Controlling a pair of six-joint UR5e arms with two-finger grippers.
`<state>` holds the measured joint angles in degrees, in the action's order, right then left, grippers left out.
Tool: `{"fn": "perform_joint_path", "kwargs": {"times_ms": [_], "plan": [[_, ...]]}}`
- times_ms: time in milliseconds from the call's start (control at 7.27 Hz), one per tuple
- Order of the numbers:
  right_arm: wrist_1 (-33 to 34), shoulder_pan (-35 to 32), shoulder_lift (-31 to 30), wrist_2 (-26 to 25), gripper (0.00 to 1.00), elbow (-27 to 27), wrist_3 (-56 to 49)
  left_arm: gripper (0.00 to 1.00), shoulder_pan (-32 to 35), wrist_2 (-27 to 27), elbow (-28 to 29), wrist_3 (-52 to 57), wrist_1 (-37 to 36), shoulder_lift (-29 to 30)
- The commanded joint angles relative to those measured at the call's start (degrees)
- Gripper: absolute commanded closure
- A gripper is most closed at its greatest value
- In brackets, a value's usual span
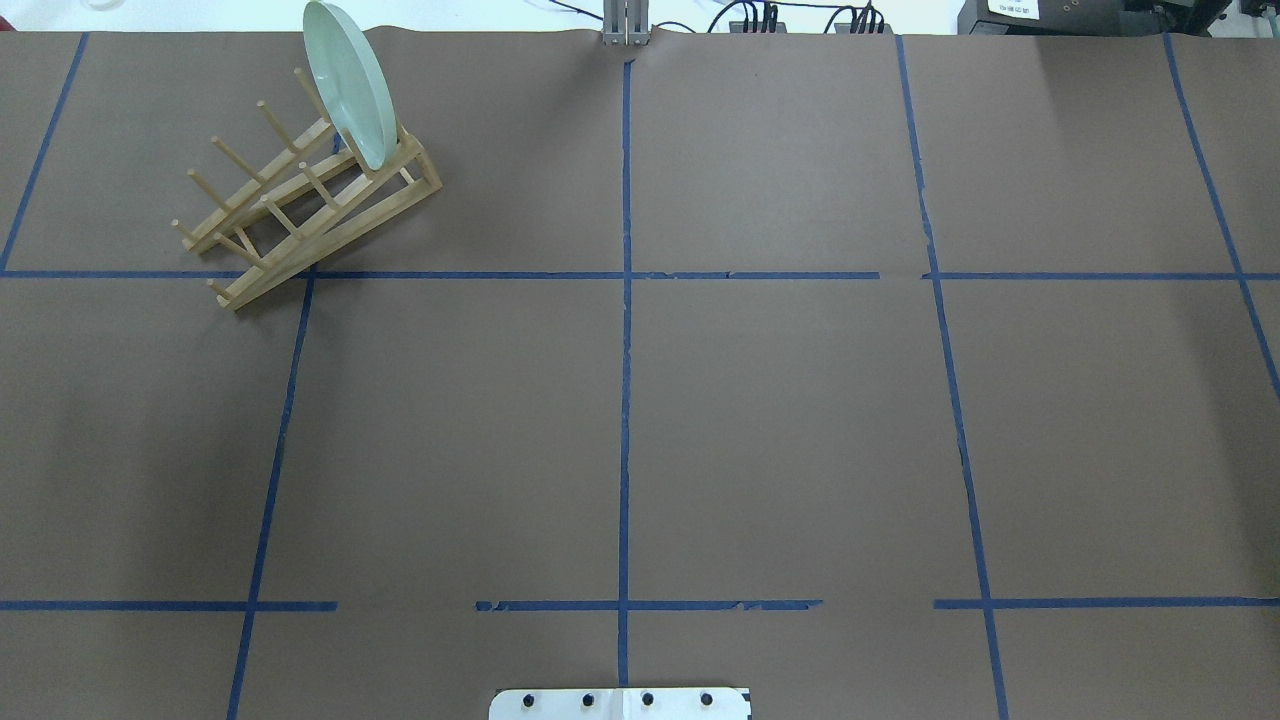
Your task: Place plate on table
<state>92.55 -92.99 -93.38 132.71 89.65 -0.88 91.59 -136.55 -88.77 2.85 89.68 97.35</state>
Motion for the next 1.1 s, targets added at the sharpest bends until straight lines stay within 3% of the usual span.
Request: {"fn": "perform_joint_path", "kwargs": {"times_ms": [0,688,825,962], "plan": [[0.0,0.0,0.04,0.0,0.0,0.0,0.0,0.0,-0.53,0.06,0.17,-0.12,-0.03,-0.49],[0.0,0.0,-0.05,0.0,0.0,0.0,0.0,0.0,-0.62,1.37,-0.62,0.05,0.76,-2.24],[0.0,0.0,-0.05,0.0,0.0,0.0,0.0,0.0,-0.71,-0.28,-1.31,0.14,2.85,-2.68],[0.0,0.0,0.04,0.0,0.0,0.0,0.0,0.0,-1.14,-7.77,-1.93,-9.26,10.01,-1.91]]}}
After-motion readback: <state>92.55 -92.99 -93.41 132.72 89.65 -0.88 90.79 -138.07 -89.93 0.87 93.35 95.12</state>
